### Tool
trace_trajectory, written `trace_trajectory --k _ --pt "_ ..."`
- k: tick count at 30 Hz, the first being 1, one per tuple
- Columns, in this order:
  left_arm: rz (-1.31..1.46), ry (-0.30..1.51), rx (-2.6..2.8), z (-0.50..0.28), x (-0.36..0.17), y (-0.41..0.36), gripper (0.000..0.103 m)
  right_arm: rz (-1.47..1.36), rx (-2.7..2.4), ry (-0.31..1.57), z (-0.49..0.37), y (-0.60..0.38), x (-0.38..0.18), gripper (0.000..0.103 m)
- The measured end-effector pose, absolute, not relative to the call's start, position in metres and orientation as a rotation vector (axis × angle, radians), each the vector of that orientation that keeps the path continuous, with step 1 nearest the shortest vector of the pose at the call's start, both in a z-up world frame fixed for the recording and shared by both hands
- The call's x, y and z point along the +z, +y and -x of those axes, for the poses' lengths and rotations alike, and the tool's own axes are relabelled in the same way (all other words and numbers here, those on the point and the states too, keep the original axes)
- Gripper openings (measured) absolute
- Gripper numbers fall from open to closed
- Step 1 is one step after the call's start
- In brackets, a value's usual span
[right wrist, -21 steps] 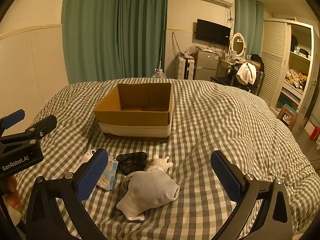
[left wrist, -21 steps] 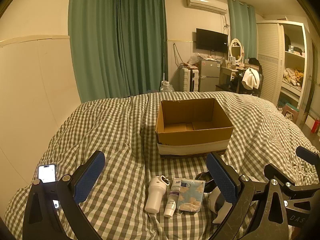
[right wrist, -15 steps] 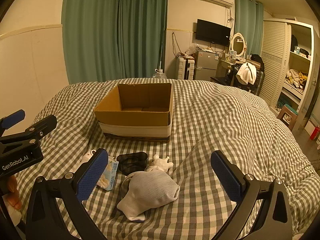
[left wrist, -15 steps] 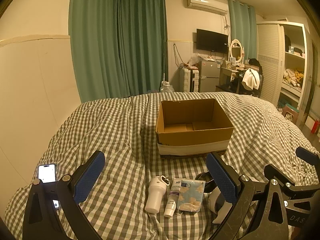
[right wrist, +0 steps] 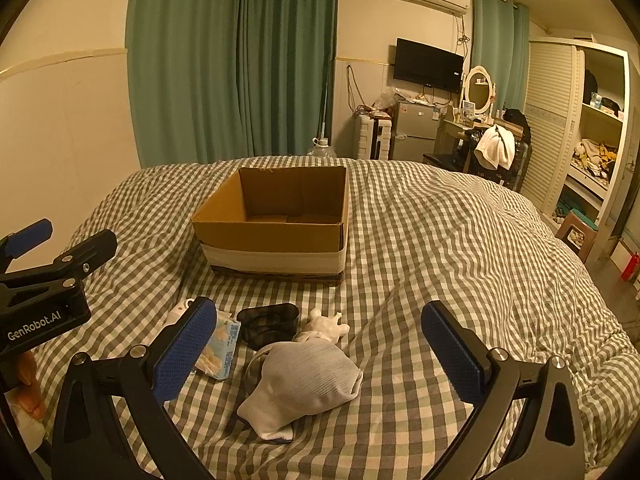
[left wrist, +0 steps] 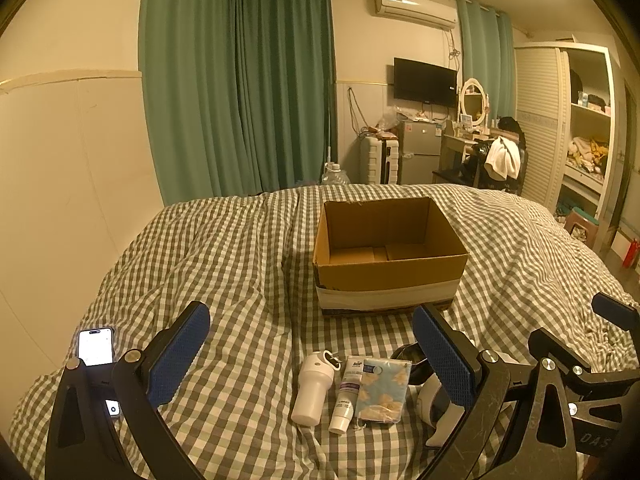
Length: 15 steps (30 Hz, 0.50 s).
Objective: Organize objects
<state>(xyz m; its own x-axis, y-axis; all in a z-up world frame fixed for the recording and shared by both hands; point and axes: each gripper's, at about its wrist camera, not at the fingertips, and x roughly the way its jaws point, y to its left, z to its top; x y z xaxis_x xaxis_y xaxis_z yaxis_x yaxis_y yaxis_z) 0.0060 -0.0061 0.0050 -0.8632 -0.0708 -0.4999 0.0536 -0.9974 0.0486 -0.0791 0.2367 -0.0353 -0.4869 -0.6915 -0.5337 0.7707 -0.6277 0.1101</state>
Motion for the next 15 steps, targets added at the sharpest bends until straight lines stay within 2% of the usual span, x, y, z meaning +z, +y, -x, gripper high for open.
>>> trace_trajectory --k 15 --pt "-0.789 -0.056 -2.958 -0.0087 0.0096 -0.0067 0.103 -0.663 -2.145 0.172 0.0755 0.2429 -0.0281 0.103"
